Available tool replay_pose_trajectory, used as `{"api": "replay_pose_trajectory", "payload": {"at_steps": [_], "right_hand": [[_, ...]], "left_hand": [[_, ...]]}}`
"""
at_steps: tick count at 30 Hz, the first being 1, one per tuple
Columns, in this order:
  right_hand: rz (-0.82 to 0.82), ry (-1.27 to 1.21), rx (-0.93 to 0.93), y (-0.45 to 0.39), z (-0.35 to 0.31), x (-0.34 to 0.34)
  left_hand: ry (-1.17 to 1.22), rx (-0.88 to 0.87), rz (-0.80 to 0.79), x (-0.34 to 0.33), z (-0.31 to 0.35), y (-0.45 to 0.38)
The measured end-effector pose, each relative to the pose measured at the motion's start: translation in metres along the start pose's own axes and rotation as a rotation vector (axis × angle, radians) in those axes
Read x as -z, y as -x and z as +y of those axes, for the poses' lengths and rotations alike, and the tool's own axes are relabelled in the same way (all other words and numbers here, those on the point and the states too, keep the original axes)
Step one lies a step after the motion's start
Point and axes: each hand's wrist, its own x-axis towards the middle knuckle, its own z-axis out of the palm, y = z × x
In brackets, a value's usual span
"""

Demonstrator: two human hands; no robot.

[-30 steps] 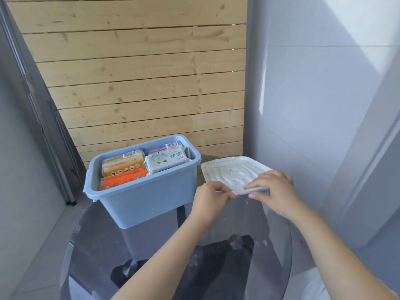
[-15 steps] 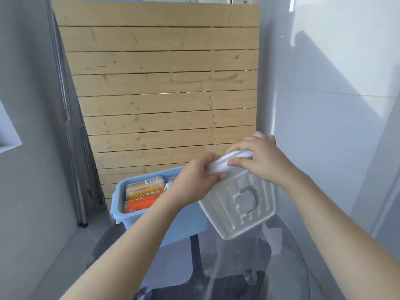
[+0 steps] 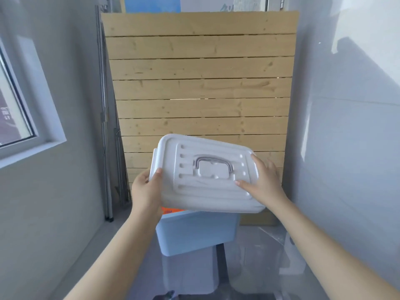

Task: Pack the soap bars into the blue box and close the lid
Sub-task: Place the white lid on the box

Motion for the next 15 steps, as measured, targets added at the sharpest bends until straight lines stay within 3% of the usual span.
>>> {"api": "replay_pose_trajectory", "payload": {"at_steps": [5, 8, 15], "right_hand": [[-0.103, -0.333, -0.139, -0.009, 0.001, -0.026], [-0.156, -0.447, -0.190, -0.014, 0.002, -0.037], [-0.172, -0.416, -0.199, -0.031, 0.001, -0.046]], "left_hand": [[0.071, 0.054, 0.051, 0.022, -0.016, -0.013], [-0.137, -0.010, 0.069, 0.032, -0.027, -0.027], [-0.411, 0.010, 0.167, 0.033, -0.054, -0.050]]}}
